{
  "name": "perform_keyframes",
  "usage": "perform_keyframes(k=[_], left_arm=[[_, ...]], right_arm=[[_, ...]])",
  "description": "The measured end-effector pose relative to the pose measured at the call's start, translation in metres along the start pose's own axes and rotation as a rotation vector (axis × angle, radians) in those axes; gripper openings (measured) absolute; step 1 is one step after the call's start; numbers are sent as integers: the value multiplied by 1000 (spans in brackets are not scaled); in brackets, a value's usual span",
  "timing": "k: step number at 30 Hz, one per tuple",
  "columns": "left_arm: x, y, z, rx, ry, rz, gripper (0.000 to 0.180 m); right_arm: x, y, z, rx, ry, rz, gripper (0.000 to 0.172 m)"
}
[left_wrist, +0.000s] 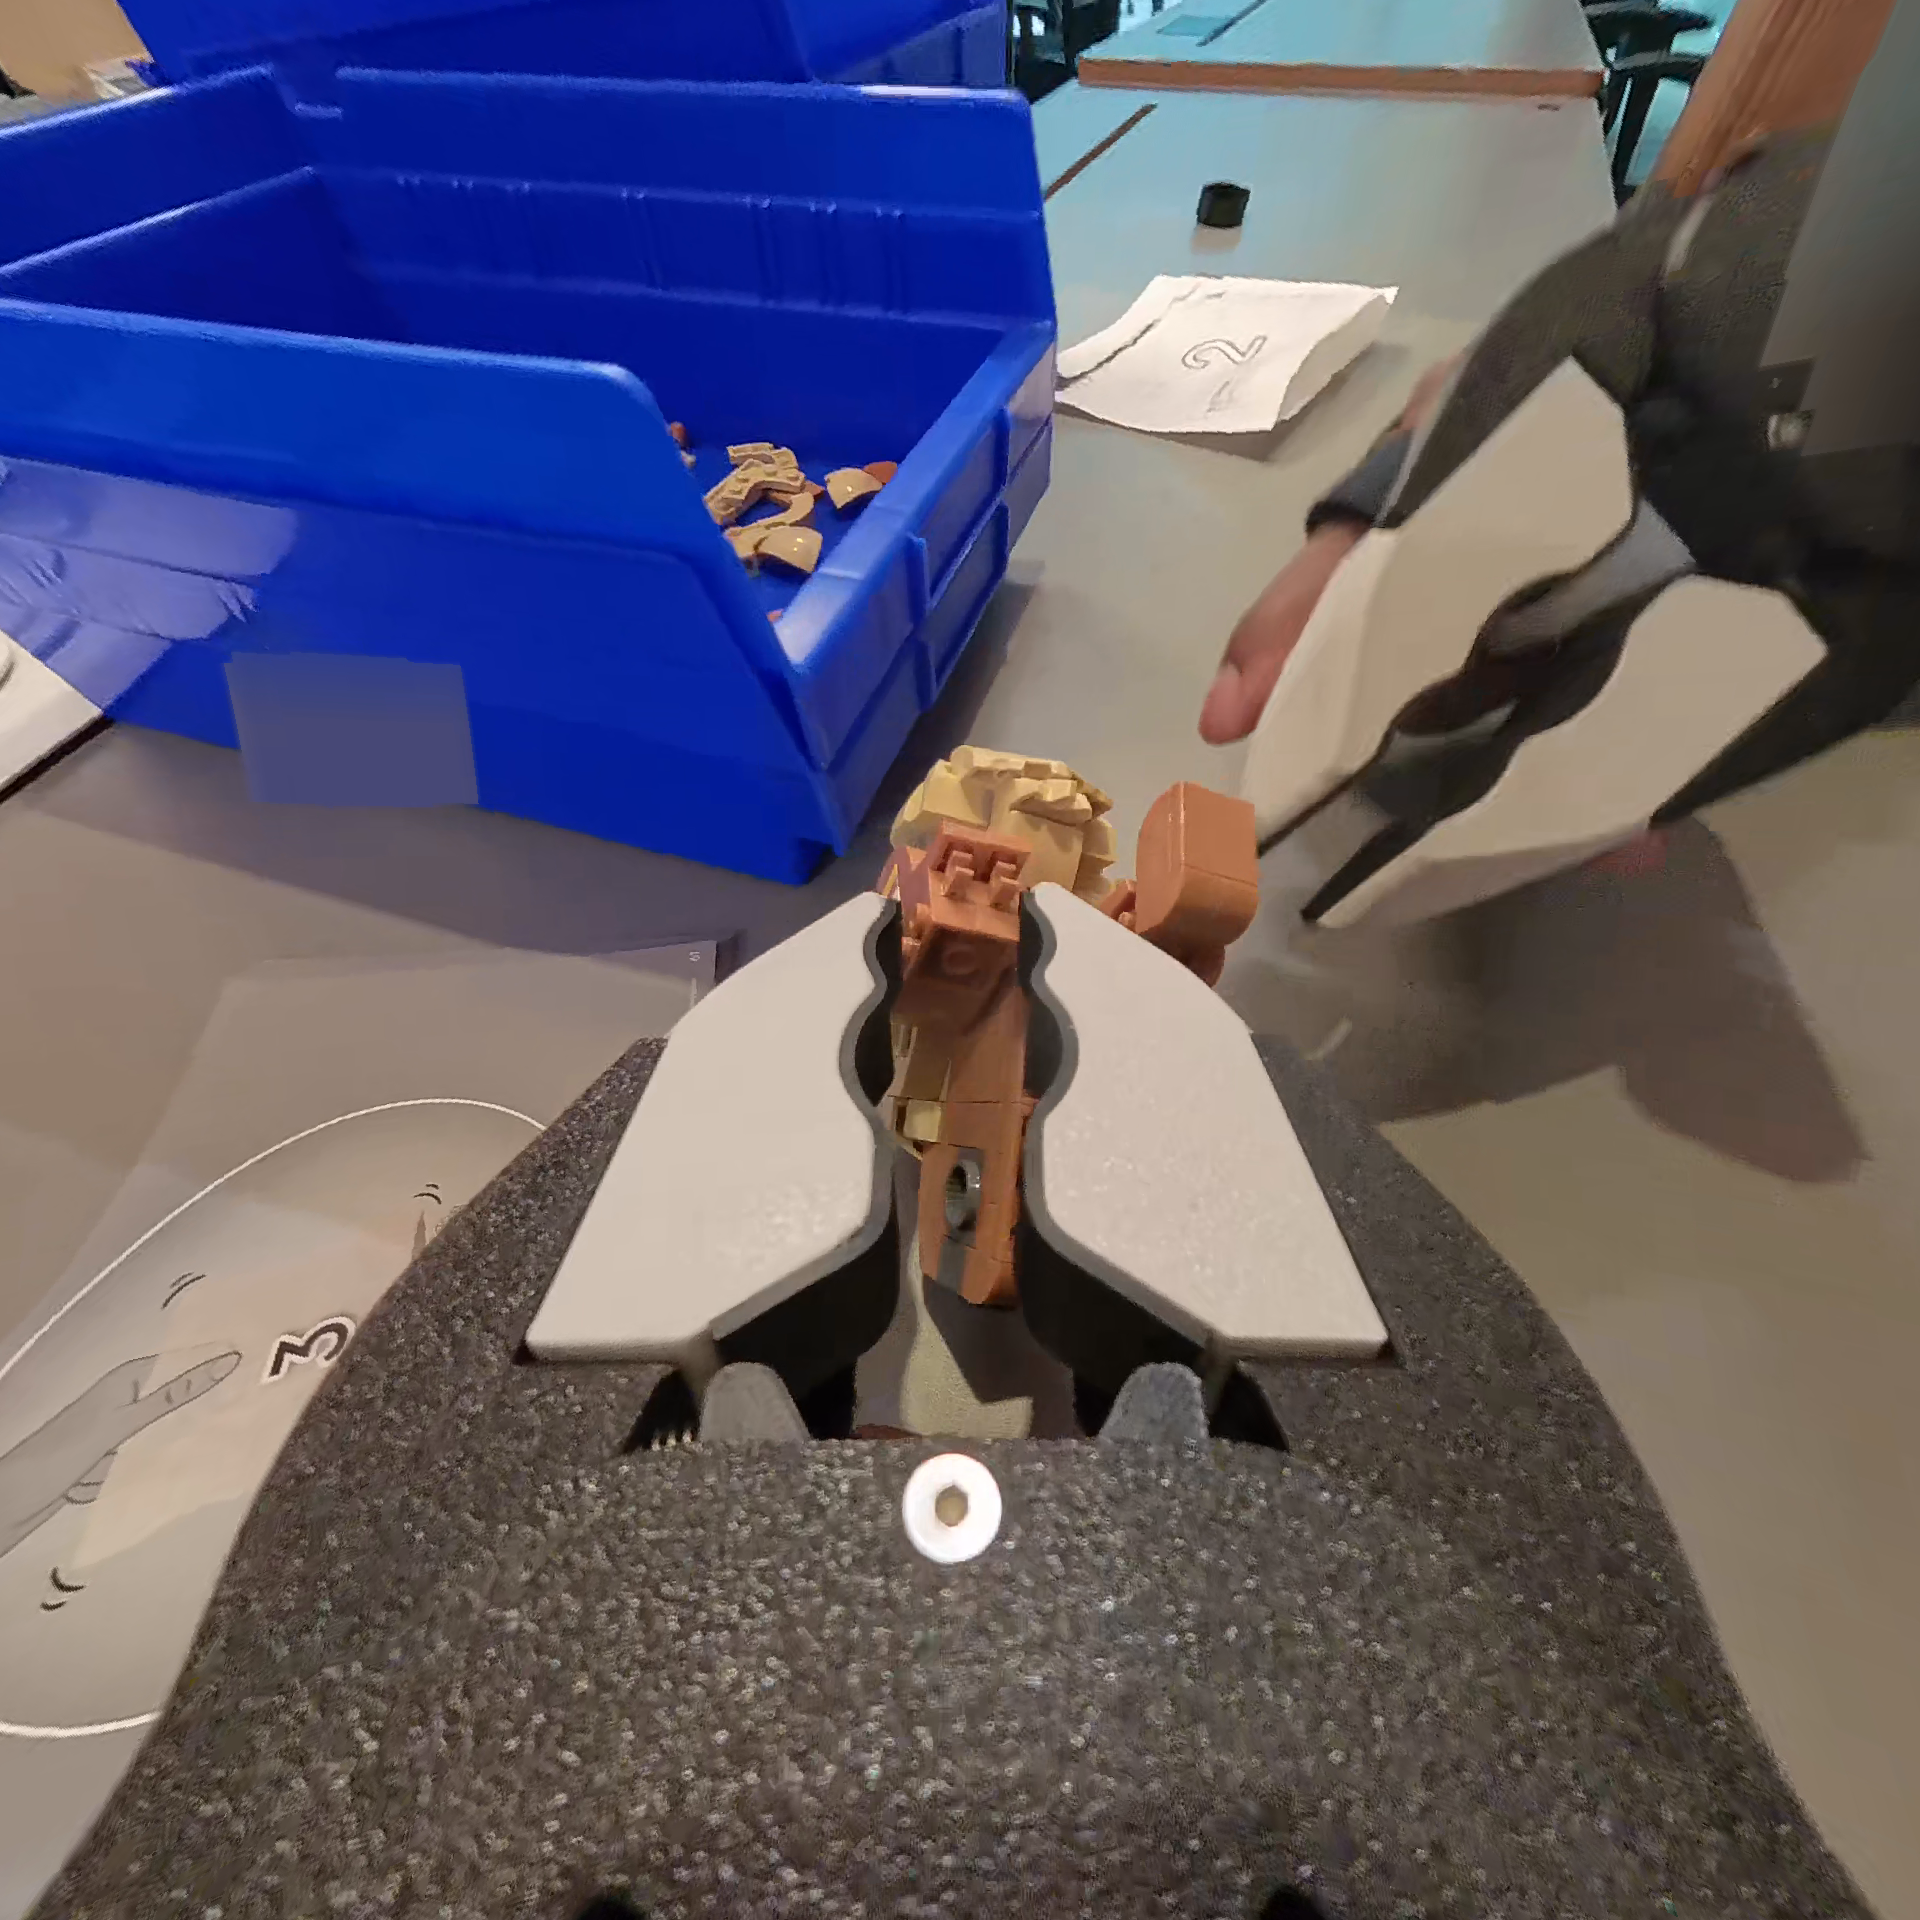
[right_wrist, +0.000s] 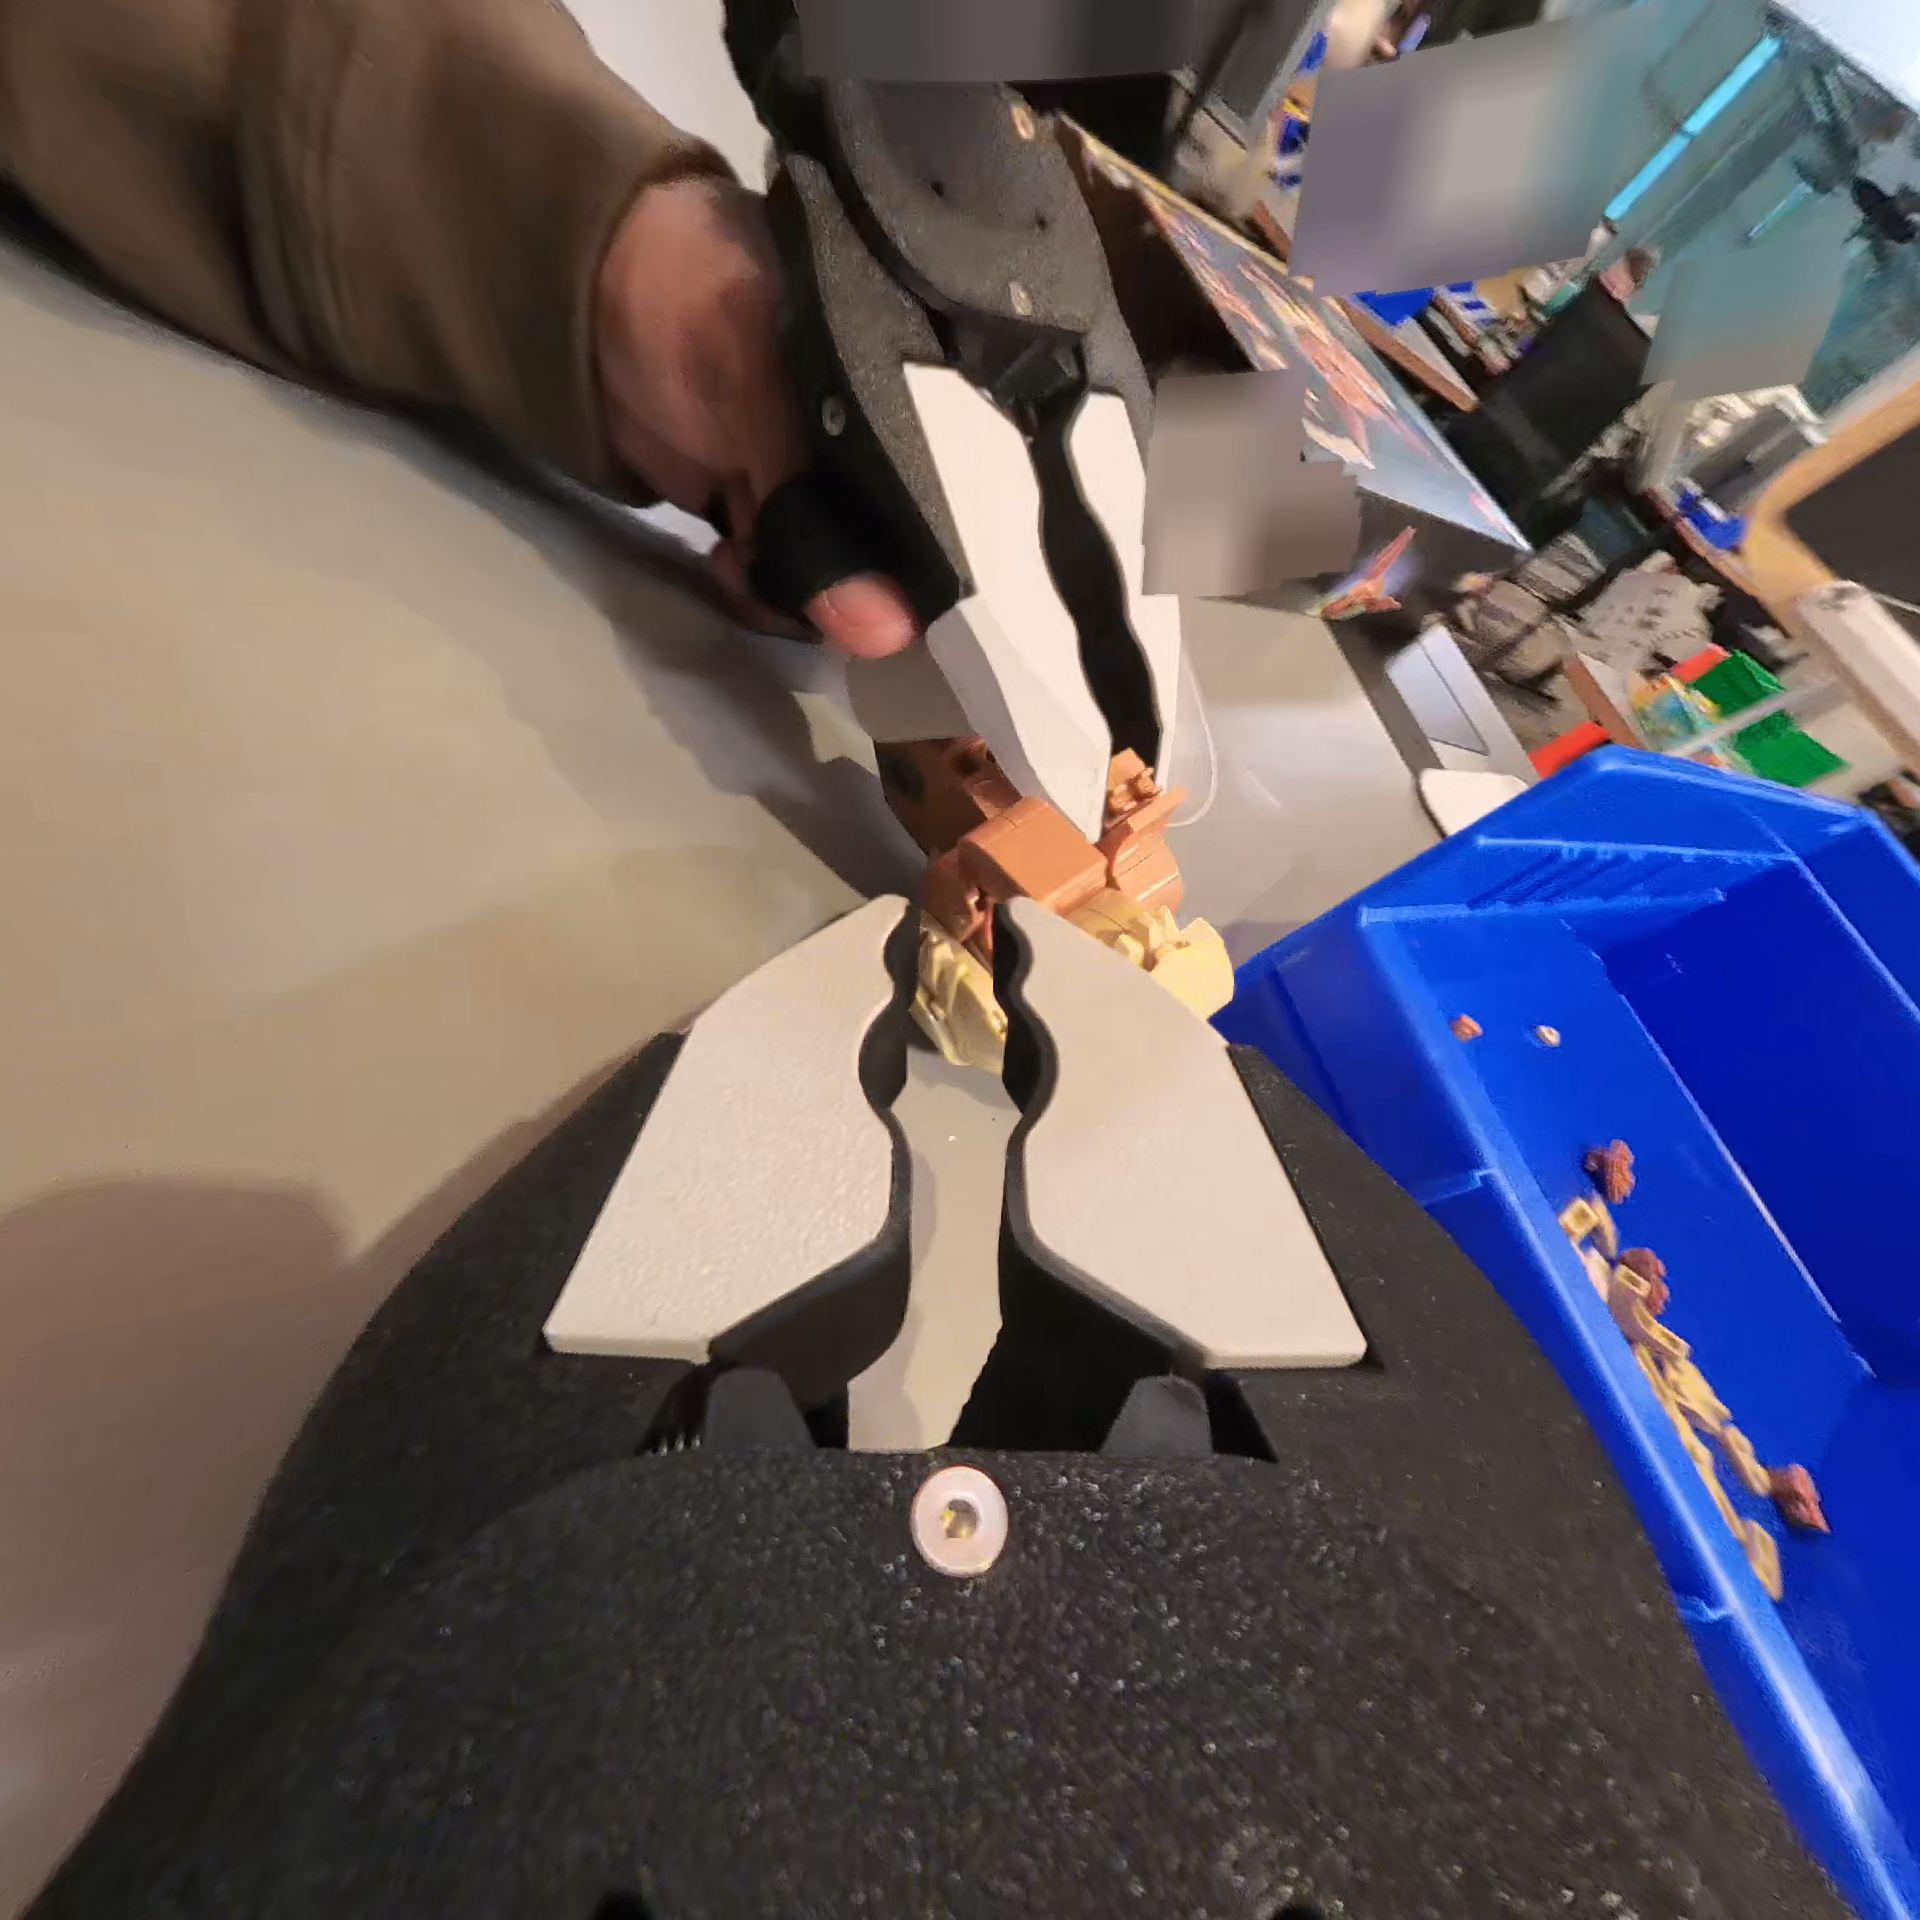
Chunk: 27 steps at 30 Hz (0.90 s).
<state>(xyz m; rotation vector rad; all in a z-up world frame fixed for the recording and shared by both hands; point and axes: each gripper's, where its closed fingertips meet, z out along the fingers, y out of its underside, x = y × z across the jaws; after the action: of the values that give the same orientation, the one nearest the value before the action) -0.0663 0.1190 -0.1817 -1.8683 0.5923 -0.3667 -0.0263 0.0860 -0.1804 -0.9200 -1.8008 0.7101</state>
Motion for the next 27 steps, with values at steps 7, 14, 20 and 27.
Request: perform_keyframes(k=[7,14,20,27], left_arm=[[0,2,-2,-43,1,-18,21],[-4,5,-4,-110,-52,-126,21],[-1,5,-5,-141,-64,-185,21],[6,5,-6,-165,-75,-165,21]], right_arm=[[-9,-1,-2,4,-19,-107,25],[-18,-5,5,-22,15,-180,25],[-23,-11,19,-116,139,-402,25],[-32,-9,36,-255,191,-553,25]])
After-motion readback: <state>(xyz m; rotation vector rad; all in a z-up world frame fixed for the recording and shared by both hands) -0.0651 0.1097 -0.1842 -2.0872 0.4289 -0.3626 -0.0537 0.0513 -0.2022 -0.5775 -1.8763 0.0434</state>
